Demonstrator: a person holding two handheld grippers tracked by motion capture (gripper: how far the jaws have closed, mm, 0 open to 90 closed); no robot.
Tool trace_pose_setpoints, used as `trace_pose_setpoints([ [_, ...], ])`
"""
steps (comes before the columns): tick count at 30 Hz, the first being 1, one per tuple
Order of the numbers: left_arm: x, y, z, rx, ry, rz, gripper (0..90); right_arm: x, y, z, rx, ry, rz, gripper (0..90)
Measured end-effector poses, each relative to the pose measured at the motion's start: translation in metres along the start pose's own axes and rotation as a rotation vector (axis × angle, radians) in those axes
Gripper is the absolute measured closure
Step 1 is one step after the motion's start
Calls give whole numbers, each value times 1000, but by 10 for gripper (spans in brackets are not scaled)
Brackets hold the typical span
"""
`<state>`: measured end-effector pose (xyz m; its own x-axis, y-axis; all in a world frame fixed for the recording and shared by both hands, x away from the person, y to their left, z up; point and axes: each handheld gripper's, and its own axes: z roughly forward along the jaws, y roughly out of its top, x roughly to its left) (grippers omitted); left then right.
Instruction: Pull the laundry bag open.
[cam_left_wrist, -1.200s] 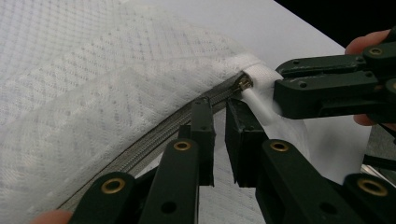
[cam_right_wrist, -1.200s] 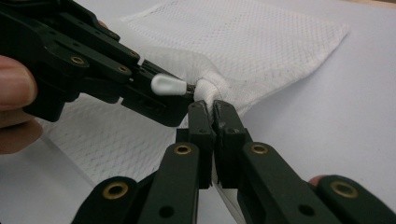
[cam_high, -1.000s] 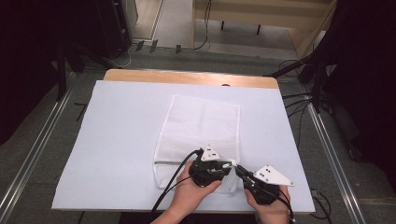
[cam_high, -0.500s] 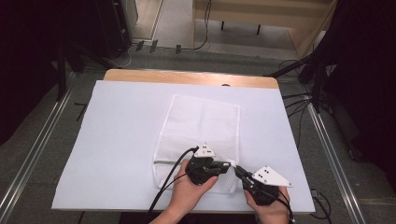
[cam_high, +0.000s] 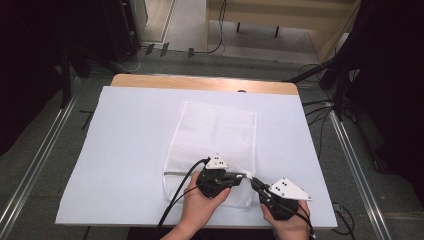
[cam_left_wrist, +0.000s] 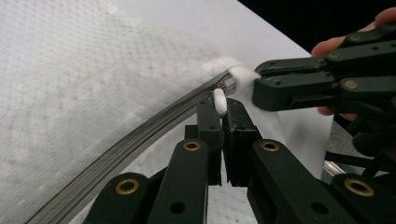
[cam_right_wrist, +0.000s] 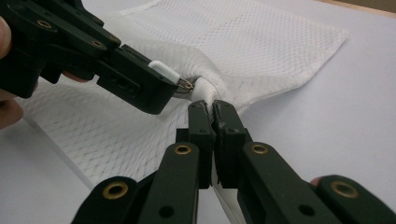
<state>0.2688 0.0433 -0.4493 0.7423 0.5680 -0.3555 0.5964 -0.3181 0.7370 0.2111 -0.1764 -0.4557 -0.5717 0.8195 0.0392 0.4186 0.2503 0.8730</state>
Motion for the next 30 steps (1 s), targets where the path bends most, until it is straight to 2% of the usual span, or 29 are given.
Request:
trace_pose_setpoints([
  [5, 4, -4, -5, 3, 29, 5, 881, -2, 0, 0, 6, -6, 1, 885],
  [14, 14, -13, -17, 9, 55, 0, 881, -4, 1, -2, 2, -17, 7, 885],
  [30, 37, -37, -49, 15, 107, -24, 882, -5, 4, -4, -5, -21, 1, 885],
])
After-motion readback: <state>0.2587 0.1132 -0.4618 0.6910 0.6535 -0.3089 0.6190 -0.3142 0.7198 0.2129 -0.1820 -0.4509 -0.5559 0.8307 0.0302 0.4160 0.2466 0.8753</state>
